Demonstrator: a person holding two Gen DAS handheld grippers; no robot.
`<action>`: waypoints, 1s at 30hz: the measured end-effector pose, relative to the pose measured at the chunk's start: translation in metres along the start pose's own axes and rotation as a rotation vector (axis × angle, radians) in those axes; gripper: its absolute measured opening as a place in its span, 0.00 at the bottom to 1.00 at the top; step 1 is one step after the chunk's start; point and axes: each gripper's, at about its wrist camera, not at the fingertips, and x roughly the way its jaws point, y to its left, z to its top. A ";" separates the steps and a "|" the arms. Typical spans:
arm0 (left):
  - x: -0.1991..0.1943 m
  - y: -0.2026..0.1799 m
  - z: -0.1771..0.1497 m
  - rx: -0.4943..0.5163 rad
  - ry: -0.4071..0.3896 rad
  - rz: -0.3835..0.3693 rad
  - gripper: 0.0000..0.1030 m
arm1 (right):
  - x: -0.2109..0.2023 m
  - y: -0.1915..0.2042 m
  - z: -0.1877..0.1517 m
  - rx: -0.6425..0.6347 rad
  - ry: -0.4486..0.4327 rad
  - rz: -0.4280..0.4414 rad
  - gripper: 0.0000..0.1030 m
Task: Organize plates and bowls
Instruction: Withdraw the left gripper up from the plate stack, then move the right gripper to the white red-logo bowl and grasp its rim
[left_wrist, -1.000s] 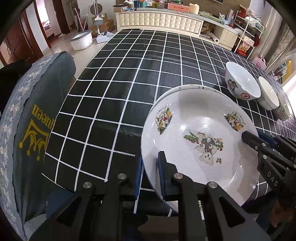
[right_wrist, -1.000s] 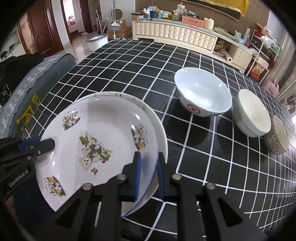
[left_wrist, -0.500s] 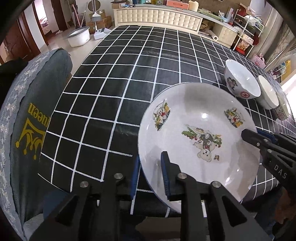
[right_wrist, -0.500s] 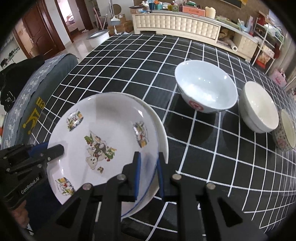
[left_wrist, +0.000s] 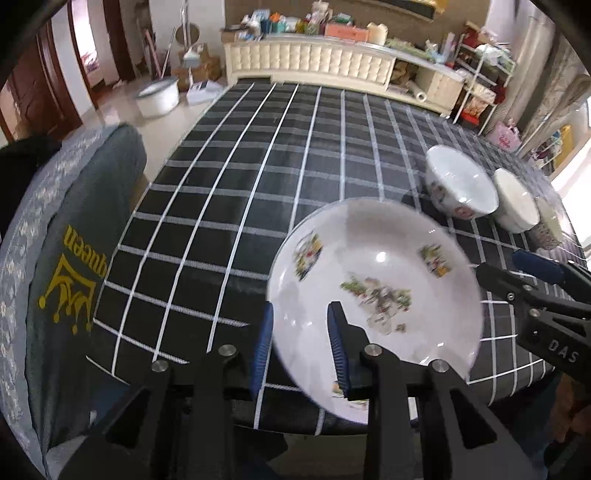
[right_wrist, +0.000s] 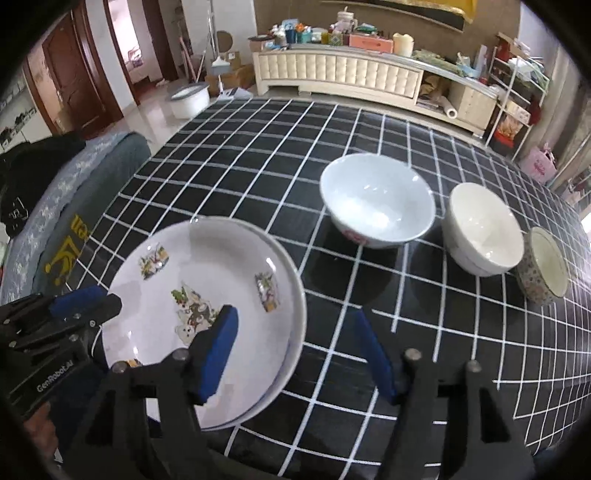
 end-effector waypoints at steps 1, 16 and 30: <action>-0.005 -0.003 0.001 0.008 -0.016 -0.004 0.27 | -0.005 -0.003 -0.001 0.010 -0.015 0.002 0.69; -0.096 -0.088 0.030 0.132 -0.241 -0.138 0.72 | -0.110 -0.065 -0.005 0.103 -0.242 -0.037 0.86; -0.112 -0.136 0.059 0.177 -0.263 -0.182 0.79 | -0.134 -0.106 -0.001 0.107 -0.249 -0.064 0.86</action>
